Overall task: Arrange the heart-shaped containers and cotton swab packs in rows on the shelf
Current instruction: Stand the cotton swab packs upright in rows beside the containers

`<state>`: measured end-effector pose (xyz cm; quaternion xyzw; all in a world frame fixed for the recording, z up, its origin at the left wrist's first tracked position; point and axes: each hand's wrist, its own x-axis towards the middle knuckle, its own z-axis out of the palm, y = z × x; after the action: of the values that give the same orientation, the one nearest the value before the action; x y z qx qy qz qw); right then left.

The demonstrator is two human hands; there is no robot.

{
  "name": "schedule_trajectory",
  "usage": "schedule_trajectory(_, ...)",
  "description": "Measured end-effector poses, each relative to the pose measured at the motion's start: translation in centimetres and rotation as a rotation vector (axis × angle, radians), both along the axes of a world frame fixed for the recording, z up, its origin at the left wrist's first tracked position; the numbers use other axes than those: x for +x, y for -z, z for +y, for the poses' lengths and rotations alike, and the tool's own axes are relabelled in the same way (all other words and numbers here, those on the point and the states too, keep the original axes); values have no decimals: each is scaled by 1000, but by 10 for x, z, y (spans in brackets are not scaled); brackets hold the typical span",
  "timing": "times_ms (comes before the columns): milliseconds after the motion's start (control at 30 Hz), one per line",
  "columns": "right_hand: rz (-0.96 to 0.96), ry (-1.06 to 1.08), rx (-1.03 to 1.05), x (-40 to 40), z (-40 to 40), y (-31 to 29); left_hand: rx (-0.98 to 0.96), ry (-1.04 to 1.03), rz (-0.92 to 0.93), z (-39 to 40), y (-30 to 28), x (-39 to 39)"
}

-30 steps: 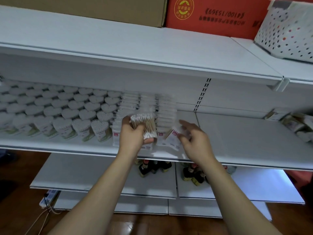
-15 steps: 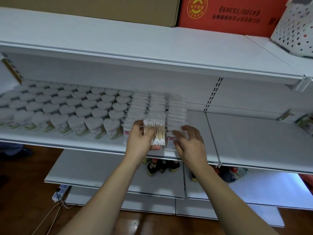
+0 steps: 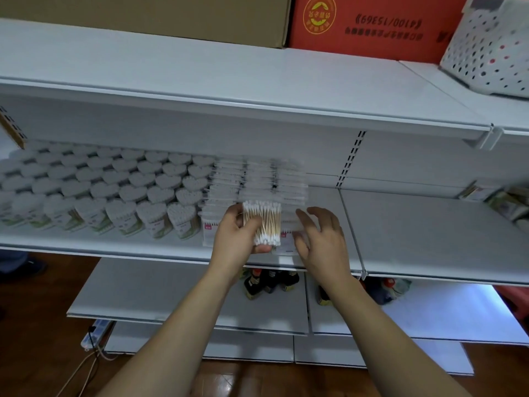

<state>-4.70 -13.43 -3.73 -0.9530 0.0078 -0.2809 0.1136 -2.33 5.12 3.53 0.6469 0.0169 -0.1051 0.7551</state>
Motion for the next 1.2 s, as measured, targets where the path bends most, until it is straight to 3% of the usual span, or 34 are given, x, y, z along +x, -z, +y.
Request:
schedule_trajectory(67,-22,-11,230,-8,3,-10,-37,29,11,-3,1,1)
schedule_trajectory(167,90,4,762,-23,11,-32,-34,94,-37,-13,5,0)
schedule_trajectory(300,64,43,1288,-36,8,-67,243,118,-454,-35,11,-3)
schedule_trajectory(367,116,1,1409,-40,4,-78,375,215,-669,-48,12,-7)
schedule_trajectory(500,64,85,1203,-46,-24,-80,349,311,-592,-72,13,-18)
schedule_trajectory(667,37,-25,1251,-52,-68,-83,373,204,-408,-104,12,-6)
schedule_trajectory(800,-54,-9,1290,-38,-100,-77,275,138,-274,-133,8,2)
schedule_trajectory(900,20,-7,1260,-26,-123,-66,251,66,-263,-155,5,3)
schedule_trajectory(967,102,-42,1129,-15,-136,-60,279,56,-318,-166,4,5)
schedule_trajectory(1033,134,-42,971,-1,-147,-56,449,48,-414,-169,10,8)
schedule_trajectory(1133,133,-30,738,25,-158,-47,860,-16,-643,-156,23,19)
schedule_trajectory(1200,132,-61,590,46,-159,-39,1084,101,-716,-142,24,30)
